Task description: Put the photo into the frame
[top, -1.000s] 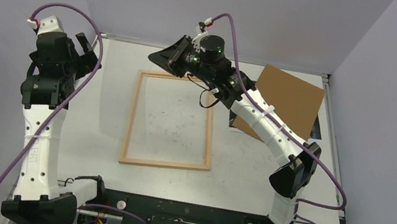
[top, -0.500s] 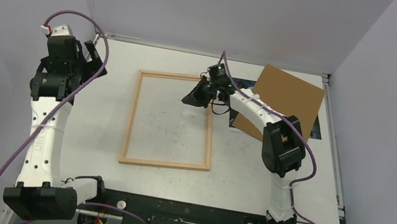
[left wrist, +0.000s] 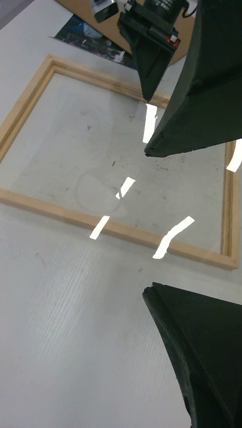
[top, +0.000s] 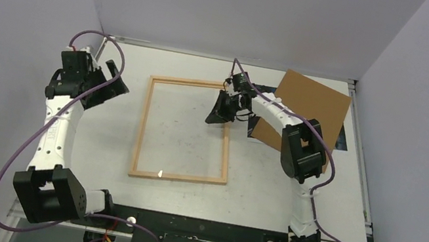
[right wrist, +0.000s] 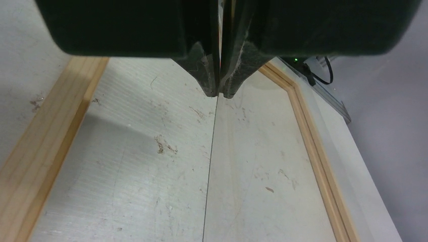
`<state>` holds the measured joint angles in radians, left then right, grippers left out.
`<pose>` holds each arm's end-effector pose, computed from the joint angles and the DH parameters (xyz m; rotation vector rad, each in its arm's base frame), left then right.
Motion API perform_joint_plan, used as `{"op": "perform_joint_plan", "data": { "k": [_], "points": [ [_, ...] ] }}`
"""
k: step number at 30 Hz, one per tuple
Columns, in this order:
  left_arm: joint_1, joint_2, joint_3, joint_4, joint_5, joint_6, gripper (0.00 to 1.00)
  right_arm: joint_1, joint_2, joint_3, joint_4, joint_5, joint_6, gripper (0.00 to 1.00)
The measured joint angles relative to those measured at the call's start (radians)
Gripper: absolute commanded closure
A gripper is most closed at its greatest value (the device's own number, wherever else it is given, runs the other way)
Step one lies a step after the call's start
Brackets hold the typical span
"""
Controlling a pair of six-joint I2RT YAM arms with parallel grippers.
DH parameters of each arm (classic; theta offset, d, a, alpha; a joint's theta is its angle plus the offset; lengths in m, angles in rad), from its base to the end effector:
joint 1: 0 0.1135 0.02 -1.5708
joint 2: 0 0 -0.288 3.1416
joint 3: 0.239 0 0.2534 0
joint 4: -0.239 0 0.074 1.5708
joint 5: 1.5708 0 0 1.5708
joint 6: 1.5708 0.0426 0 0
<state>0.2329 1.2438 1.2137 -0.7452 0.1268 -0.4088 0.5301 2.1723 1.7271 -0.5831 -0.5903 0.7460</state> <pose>0.2527 0.0544 0.3574 -0.6815 2.2494 -0.2353 0.4086 0.2669 0.2054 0.0669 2.8354 1.1583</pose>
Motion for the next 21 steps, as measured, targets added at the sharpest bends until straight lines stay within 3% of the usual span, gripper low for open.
{"op": "perform_joint_plan", "data": {
  "k": [8,21],
  "points": [
    [0.012,0.099,-0.084,0.068,0.241,0.022,0.04,-0.023,0.019,0.014,-0.022,-0.056,-0.137,1.0],
    [0.031,0.201,-0.142,0.174,0.296,-0.003,0.07,-0.045,-0.035,-0.098,0.211,-0.078,-0.086,1.0]
  ]
}}
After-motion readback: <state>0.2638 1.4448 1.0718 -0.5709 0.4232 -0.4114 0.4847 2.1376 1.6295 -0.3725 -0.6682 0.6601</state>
